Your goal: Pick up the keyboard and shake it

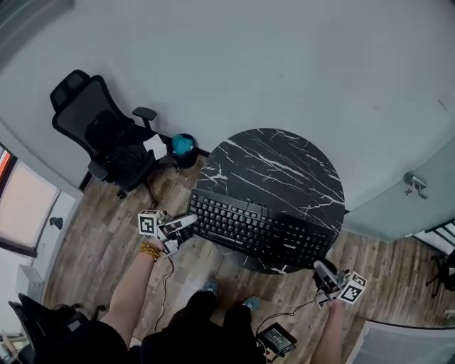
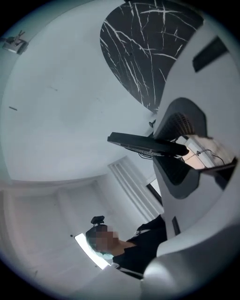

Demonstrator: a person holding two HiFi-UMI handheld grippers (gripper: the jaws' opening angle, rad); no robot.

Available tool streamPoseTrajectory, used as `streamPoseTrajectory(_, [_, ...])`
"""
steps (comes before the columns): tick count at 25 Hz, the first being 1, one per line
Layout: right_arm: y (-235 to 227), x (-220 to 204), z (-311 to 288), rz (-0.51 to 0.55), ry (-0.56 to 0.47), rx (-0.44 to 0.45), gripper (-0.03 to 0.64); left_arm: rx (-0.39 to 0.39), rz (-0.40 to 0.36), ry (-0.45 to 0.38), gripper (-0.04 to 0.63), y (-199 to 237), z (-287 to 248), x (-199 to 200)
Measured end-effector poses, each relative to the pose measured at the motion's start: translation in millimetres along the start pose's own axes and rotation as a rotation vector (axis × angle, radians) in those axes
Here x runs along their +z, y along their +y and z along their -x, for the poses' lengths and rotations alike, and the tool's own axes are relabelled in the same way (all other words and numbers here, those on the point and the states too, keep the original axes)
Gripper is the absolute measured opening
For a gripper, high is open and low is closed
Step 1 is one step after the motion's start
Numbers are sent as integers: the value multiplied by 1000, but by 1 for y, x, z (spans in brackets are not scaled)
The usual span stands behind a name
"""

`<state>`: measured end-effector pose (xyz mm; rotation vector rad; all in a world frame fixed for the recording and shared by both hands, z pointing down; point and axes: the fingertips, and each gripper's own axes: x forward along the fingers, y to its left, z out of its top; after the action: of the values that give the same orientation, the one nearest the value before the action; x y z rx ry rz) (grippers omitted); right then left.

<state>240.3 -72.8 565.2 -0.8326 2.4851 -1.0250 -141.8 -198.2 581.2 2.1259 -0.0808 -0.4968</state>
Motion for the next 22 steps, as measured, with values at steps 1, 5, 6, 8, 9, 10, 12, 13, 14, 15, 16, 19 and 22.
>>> streamPoseTrajectory(1, [2,2,1,1,12,13,112,-18,-17,17,86,-5,-1,0])
streamPoseTrajectory(5, [2,13,4,-5,4,47,100,-31,-99,57,86,-17,-12,6])
streamPoseTrajectory(6, [1,15,3,-12,3,53,95,-27,-119,49,89,-18,-15,9])
streamPoseTrajectory(8, [0,16,1,-25,8,65,97,-28,-141,15,97,-21,-19,15])
streamPoseTrajectory(9, [1,16,1,-27,12,67,97,-31,-146,-1,95,-23,-20,18])
streamPoseTrajectory(10, [1,16,1,-26,14,66,97,-32,-149,-14,95,-24,-22,20])
streamPoseTrajectory(12, [3,17,2,-19,7,62,97,-25,-152,-25,95,-25,-25,21])
streamPoseTrajectory(13, [5,17,2,-15,-2,59,97,-19,-153,-28,95,-25,-26,22])
streamPoseTrajectory(14, [6,18,2,-11,-11,56,98,-14,-152,-32,95,-25,-27,22])
streamPoseTrajectory(15, [7,18,2,-7,-18,53,98,-11,-151,-40,95,-25,-27,22])
streamPoseTrajectory(16, [7,18,2,-3,-22,49,100,-11,-150,-53,97,-25,-28,24])
streamPoseTrajectory(19, [1,19,0,2,-28,31,100,-18,-148,-102,95,-25,-33,30])
streamPoseTrajectory(22, [-4,18,3,-10,-53,13,100,-20,-145,-116,95,-23,-37,31])
